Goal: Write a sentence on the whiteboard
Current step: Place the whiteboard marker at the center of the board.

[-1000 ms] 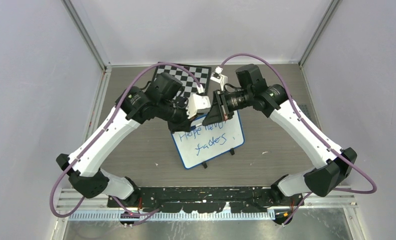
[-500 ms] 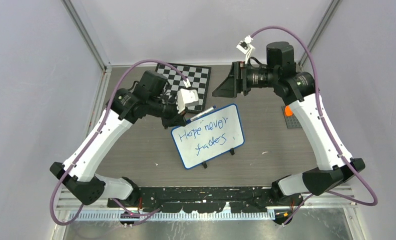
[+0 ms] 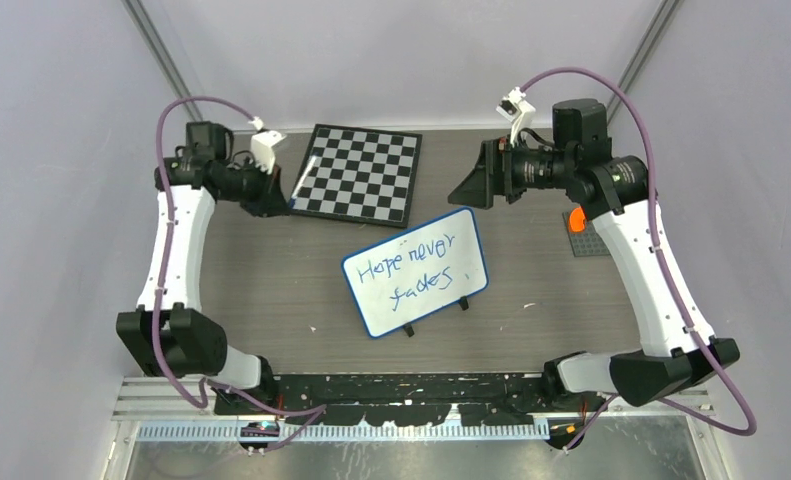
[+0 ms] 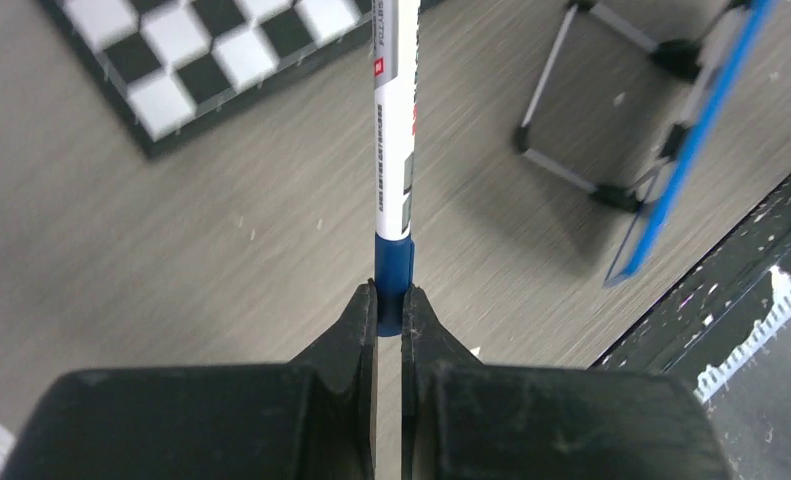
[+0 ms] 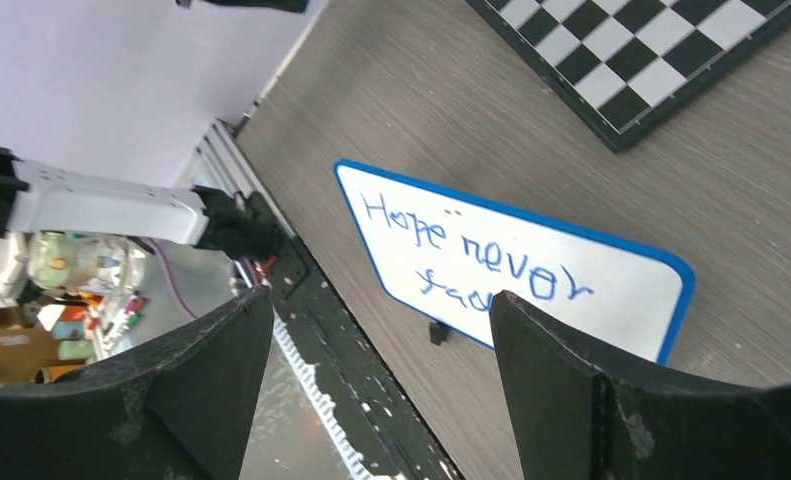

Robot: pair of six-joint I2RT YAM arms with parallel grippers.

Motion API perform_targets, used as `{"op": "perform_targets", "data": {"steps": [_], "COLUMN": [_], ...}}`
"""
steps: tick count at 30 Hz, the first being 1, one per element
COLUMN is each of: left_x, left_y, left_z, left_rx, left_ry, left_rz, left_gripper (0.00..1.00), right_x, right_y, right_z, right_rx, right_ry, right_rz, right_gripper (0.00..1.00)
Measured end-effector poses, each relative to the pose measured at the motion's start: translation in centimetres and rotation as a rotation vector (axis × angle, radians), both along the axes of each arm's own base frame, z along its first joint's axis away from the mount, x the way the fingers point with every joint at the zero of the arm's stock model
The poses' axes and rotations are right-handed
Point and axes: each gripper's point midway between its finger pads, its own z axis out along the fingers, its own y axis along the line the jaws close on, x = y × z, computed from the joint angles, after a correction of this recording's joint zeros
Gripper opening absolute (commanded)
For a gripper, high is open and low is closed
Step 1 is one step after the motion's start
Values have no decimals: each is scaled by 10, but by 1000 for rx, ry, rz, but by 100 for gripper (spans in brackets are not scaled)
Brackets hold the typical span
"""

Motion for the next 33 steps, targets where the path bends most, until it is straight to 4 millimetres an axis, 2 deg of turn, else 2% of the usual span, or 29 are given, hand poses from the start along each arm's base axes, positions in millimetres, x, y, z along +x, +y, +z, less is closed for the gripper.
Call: {"op": "perform_targets", "data": {"steps": [2,5,10,14,19,21,27,31,33], "left_x": [1,-10,-49,-67,-70,-72,-76,-80,-80], "left_y": [29,52,66,73,82,85,90,89,89], "left_z": [-25,-71,-152,-191,-214,-221,-240,-247,-247], "left_rx": [16,58,148,195,247,265,314,355,370], "left_ry": [51,147,323,417,427,428,445,454,451], "left_rz": [60,85,47,50,69,74,72,53,45], "left_gripper": [0,0,0,0,0,0,4,16,26], "right_x": [-4,-12,-23,-24,-24,-24,-23,-21,-20], "right_y": [-5,-14,-32,-46,-66,-73,-94,-105,-110], "right_z": [-9,-25,-55,-77,-103,-111,-129,-141,-145], "right_rx": [-32,-82,-164,-227,-315,-341,-405,-435,-446], "right_ry": [-4,-6,9,24,36,40,54,73,82], "right_rz": [-7,-24,-65,-110,-170,-193,-260,-299,-314], "right_gripper": [84,84,84,85,89,92,92,92,93]}}
